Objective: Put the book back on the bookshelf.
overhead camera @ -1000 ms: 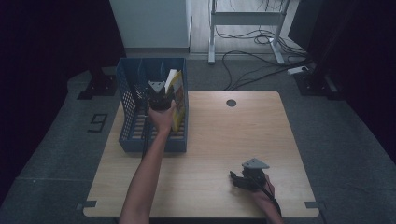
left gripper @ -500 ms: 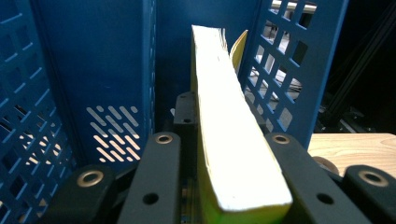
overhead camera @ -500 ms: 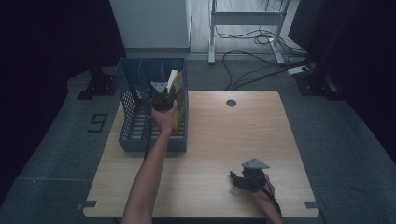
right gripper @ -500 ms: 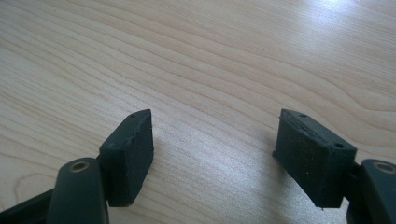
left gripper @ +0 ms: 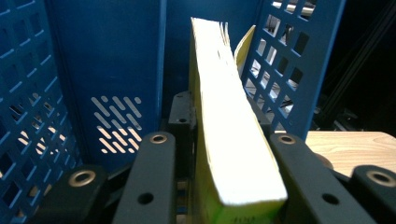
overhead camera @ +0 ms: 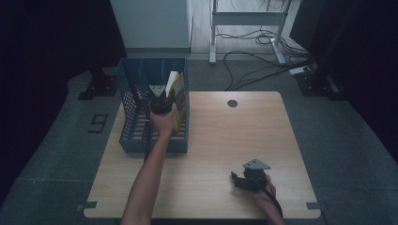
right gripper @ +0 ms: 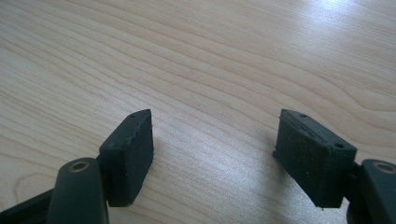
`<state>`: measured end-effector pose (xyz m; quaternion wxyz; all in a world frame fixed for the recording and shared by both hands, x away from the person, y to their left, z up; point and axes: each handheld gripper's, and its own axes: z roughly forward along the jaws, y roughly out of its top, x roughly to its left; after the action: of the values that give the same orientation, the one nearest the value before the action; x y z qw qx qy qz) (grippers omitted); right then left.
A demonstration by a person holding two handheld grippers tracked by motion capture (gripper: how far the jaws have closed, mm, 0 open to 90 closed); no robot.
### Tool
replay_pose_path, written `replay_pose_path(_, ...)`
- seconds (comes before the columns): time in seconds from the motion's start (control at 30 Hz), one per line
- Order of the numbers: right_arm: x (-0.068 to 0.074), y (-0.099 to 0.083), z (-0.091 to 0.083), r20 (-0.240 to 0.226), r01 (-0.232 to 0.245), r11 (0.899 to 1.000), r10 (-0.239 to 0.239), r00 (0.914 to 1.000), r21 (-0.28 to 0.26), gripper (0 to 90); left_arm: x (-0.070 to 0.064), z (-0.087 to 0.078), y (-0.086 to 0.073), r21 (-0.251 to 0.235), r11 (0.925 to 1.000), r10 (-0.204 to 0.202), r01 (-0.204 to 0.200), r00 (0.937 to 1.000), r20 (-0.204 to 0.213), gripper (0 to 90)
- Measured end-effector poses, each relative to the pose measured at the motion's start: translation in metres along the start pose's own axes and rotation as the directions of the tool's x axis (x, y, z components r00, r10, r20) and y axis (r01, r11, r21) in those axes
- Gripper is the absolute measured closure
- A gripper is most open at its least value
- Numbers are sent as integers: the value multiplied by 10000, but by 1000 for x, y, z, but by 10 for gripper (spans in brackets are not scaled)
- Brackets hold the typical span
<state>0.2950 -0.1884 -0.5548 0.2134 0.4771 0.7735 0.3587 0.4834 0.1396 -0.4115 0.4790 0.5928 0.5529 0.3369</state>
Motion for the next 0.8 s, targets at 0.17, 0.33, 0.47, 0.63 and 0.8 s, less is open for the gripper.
replay_pose_path(0.17, 0, 0, 0, 6, 1, 10000, -1, 10000, 0, 270, 2, -3, -4, -24, 10000, -72, 72, 10000, 19, 682)
replay_pose_path(0.33, 0, 0, 0, 5, 3, 10000, -3, 10000, 2, 269, 5, -8, -5, -75, 10000, -46, 46, 10000, -66, 647)
replay_pose_path(0.47, 0, 0, 0, 3, 1, 10000, -1, 10000, 3, 269, 7, -11, -5, -89, 9998, -151, 150, 9999, -23, 632)
replay_pose_path(0.63, 0, 0, 0, 7, 0, 10000, 0, 10000, 0, 269, 7, -14, -7, -46, 9999, -150, 150, 9999, 56, 613)
replay_pose_path(0.8, 0, 0, 0, -8, -4, 10000, 4, 10000, 2, 267, 9, -17, -8, -11, 9998, -191, 192, 9997, 148, 592)
